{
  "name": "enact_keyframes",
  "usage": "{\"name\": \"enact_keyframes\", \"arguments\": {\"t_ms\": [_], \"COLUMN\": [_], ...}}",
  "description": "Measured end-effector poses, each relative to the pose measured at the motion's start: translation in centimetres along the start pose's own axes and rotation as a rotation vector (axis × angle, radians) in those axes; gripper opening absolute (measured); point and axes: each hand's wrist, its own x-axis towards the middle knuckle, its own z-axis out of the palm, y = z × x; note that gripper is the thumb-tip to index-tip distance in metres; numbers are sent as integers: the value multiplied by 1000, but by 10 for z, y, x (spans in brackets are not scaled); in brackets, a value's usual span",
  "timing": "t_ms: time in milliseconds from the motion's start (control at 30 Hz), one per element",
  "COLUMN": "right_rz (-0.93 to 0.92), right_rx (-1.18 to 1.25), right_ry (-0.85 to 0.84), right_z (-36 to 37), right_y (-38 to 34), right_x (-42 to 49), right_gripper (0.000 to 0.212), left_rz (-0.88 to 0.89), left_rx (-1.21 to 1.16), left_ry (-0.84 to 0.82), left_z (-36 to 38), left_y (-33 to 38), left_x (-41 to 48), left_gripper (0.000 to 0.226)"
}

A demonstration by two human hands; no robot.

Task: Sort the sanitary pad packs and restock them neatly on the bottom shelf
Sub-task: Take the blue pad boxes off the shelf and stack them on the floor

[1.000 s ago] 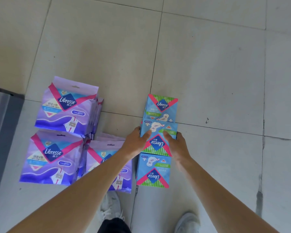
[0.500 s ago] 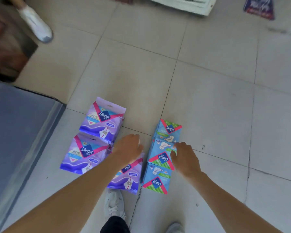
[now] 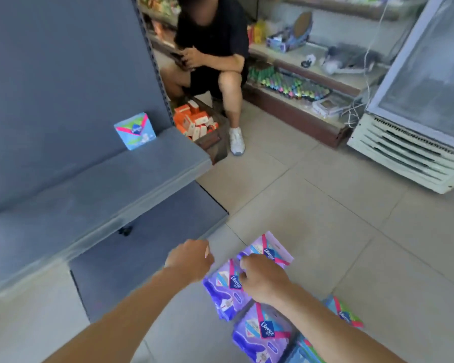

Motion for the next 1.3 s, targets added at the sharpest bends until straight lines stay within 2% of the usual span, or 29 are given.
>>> {"name": "enact_keyframes", "arguments": {"t_ms": [67, 233, 467, 533, 633, 667, 767, 1000, 1133, 1233, 1300], "right_rz": [-52, -96, -85, -58, -48, -46, -52, 31, 103, 101, 120], "right_rx": [16, 49, 38, 30, 75, 94, 102, 175, 260, 332, 397], "right_ry": [8, 24, -4, 16, 40, 56, 119, 142, 130, 150, 153], "right_z": [-10, -32, -44, -47, -52, -54, -62, -74, -89, -103, -109], "right_y": [-42, -122, -176, -187, -202, -206, -214, -220, -227, -229, -228], "right_x": [17, 54, 116, 141, 177, 188, 221, 300, 355, 394, 420], "right_gripper": [13, 30, 9, 17, 9, 9, 30, 39, 33, 16, 39], "left_rz": [-81, -232, -327, -343, -394, -400, -416, -418, -415, -438, -467], "left_rx": [-48, -222, -368, -406, -490, -524, -599, -664, -683, -694, -738], "left_ry": [38, 77, 113, 118, 95, 93, 92, 133, 152, 221, 290], "left_z": [-19, -43, -59, -66, -77, -80, -94, -119, -137, -156, -165], "left_y": [-38, -128, -206, -221, -245, -252, -267, -274, -280, -284, -288], "left_x": [-9, -21, 4, 19, 42, 51, 77, 148, 199, 243, 267], "left_gripper": [26, 27, 28, 27, 28, 29, 29, 32, 25, 35, 41]}}
